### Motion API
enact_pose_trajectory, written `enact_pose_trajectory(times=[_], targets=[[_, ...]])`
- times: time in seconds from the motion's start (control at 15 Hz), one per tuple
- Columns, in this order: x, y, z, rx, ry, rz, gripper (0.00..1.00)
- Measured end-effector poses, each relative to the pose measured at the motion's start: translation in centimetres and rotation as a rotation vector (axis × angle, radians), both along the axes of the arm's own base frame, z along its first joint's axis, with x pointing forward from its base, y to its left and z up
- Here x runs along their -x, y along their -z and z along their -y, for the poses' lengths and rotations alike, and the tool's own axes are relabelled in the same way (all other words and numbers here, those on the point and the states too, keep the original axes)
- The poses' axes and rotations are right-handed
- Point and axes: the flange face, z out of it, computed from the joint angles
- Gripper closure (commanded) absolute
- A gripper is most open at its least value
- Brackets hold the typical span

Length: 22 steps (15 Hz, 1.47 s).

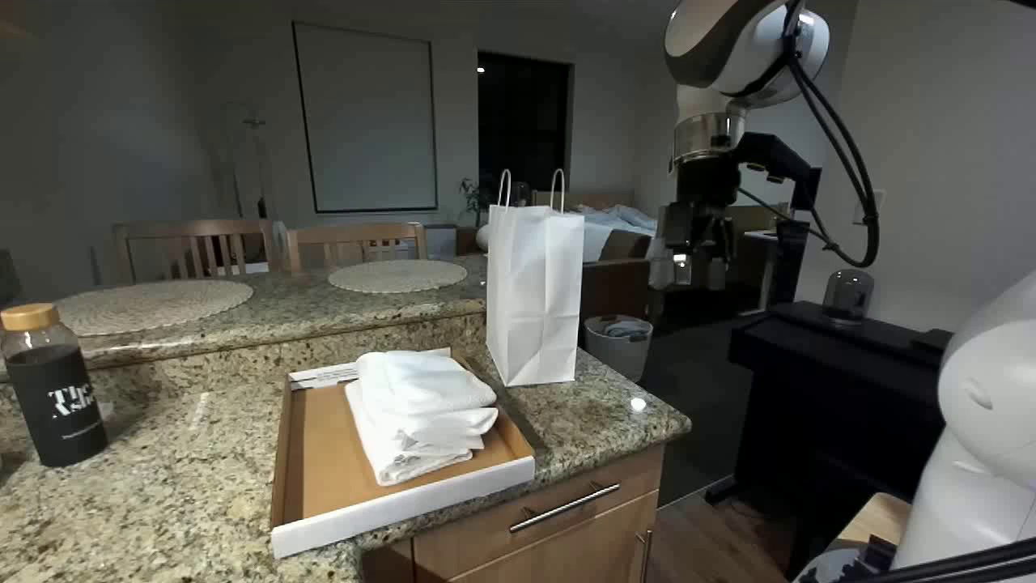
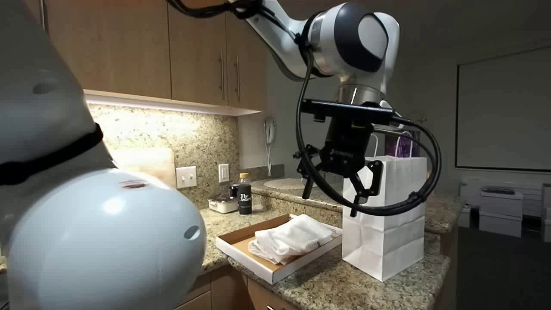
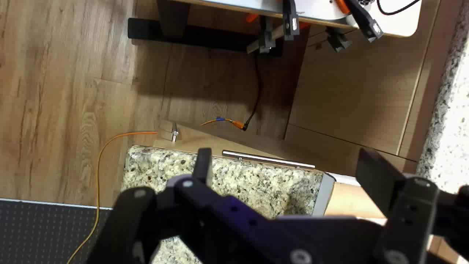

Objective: Pick up one towel and put it in the white bag.

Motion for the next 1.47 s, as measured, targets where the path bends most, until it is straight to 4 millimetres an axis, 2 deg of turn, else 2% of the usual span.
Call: enact_pose_trajectory(times=[1.2, 1.33, 1.47], targets=[[0.0, 0.0, -0.1, 0.002, -0.001, 0.001, 0.0], [-0.2, -0.3, -0.8, 0.009, -0.003, 0.006, 0.0], [-0.4, -0.8, -2.8, 0.016, -0.006, 0.014, 0.0]])
